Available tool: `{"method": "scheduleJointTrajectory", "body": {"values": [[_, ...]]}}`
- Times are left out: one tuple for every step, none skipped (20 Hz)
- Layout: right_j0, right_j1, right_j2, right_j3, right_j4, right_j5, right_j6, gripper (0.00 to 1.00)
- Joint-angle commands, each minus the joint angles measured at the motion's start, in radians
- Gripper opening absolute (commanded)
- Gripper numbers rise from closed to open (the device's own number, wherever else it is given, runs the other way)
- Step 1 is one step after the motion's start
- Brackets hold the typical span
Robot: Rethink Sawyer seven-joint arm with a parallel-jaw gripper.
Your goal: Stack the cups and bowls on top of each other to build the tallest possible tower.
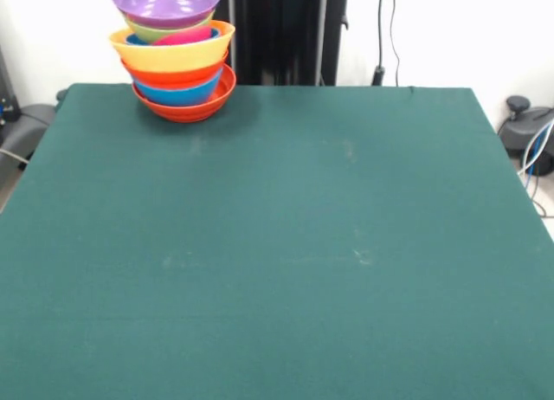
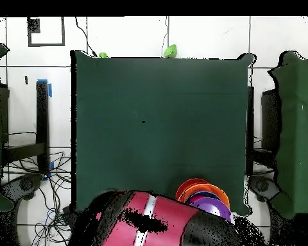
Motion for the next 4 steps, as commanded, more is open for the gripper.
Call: {"method": "scheduleJointTrajectory", "body": {"values": [[-0.176,0.175,0.032,0.116,-0.15,-0.005,0.158,0.0],[-0.22,0.183,0.028,0.124,-0.184,0.03,0.163,0.0],[-0.264,0.186,0.021,0.131,-0.218,0.061,0.161,0.0],[-0.309,0.189,0.015,0.137,-0.253,0.091,0.159,0.0]]}}
